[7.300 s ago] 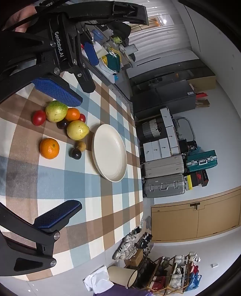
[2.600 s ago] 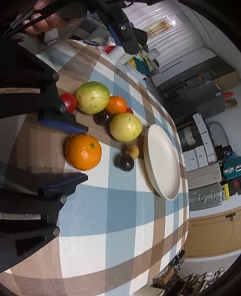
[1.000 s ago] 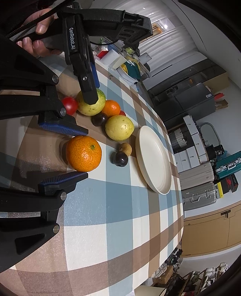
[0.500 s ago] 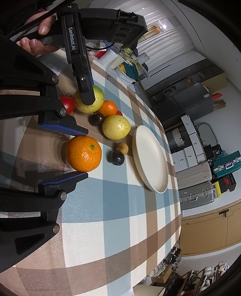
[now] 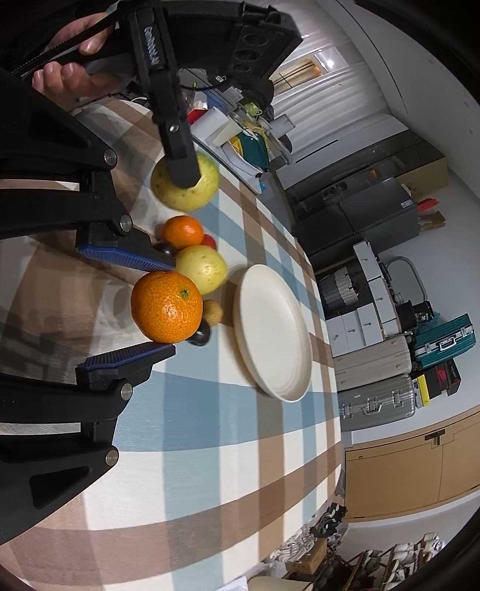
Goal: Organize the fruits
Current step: 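Lift the orange with the right tool while the left tool lifts the green citrus, then lower both fruits onto the cream plate and open both tools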
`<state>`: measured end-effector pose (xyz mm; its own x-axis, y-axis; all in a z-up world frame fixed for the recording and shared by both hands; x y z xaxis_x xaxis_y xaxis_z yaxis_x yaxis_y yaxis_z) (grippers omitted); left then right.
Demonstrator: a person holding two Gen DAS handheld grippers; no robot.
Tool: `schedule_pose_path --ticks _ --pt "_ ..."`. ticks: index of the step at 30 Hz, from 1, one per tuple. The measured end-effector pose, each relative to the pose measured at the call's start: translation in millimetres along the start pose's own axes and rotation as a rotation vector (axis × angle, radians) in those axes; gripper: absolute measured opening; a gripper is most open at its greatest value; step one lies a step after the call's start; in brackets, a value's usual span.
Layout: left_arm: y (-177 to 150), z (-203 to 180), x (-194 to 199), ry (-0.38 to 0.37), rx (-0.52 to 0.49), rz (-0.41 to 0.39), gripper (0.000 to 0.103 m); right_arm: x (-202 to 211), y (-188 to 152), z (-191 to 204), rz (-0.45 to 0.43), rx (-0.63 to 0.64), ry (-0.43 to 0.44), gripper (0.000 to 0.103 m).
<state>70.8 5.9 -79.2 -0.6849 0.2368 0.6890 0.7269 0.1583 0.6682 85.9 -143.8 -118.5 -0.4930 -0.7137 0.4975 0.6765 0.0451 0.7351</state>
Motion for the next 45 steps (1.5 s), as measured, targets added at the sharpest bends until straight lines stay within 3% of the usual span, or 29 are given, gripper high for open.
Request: schedule_pose_path --ticks 10,21,36,45 --pt "69 12 -15 0.025 0.009 -0.024 0.047 -19 53 10 0.02 0.085 -0.012 0.04" --pt "132 23 -70 0.058 -0.003 0.015 0.047 -59 110 -10 0.047 0.09 0.004 0.04" --pt "170 32 -168 0.091 -0.009 0.115 0.047 -109 149 -61 0.095 0.019 0.014 0.04" --pt "165 32 -215 0.097 -0.037 0.187 0.047 -130 150 -87 0.115 -0.026 0.016 0.04"
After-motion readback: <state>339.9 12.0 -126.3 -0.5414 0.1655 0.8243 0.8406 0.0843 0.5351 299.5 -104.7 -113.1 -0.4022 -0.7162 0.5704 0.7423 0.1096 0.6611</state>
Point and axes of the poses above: each gripper's, at about its wrist camera, not at the fingertips, and x roughly against the way its jaws point, z to its left, y to its top, the point moved 6 cm from there along -x, roughly the way its jaws point, and after that the axes turned 13 degrees about y, right-handed, at the moved point
